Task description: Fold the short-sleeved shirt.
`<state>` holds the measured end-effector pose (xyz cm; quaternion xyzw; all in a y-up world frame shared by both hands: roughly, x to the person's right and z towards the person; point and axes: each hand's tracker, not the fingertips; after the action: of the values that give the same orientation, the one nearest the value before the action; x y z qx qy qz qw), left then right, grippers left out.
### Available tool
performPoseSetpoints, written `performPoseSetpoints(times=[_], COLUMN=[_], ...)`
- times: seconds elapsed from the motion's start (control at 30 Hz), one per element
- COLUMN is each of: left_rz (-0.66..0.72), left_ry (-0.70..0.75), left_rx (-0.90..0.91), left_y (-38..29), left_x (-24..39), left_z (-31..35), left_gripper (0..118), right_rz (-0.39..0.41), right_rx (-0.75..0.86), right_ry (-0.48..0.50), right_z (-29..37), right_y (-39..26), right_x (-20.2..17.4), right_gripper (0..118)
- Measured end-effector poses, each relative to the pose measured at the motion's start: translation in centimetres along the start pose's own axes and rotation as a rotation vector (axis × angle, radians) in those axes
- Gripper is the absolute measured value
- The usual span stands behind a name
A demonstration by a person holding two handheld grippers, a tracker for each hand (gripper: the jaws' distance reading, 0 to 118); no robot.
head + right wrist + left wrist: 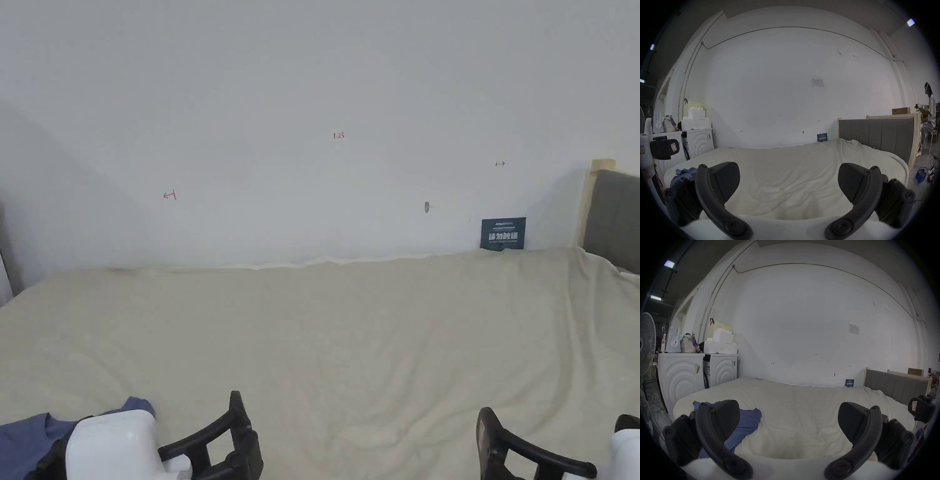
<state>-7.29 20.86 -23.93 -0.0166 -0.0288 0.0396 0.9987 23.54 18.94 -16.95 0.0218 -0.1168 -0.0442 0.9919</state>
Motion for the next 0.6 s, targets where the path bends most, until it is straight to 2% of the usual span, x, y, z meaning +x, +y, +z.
performPoseSetpoints(times=[0.33,0.43,0.47,0.5,0.53,0.57,0.6], left_rz=[-0.046,-0.066,-0.088,-0.124,-0.140,-0.153,-0.158], left_ry=[-0.019,-0.080,-0.076,-0.057,-0.059,-0.057,-0.033], left_rx=[0.003,0.020,0.037,0.060,0.079,0.101,0.096], left_y=[0.9,0.9,0.9,0.9,0.8,0.7,0.5], left_x=[0.7,1.0,1.2,1.7,2.0,2.2,2.4], left_z=[-0.1,0.3,0.5,0.8,1.0,1.2,1.0], left_gripper=[118,118,117,114,104,55,0], right_rz=[0.011,-0.006,-0.010,-0.002,0.036,0.019,0.002], right_rx=[-0.008,-0.011,-0.002,0.006,-0.025,-0.008,-0.009], right_ry=[-0.006,0.015,0.014,-0.001,-0.041,-0.052,-0.029], right_z=[-0.3,-0.1,0.0,-0.1,-0.6,-0.4,-0.4], right_y=[0.3,0.4,0.4,0.4,0.5,0.8,1.0], right_x=[0.1,0.3,0.3,0.2,0.1,0.1,0.4], right_gripper=[117,113,87,44,0,0,0])
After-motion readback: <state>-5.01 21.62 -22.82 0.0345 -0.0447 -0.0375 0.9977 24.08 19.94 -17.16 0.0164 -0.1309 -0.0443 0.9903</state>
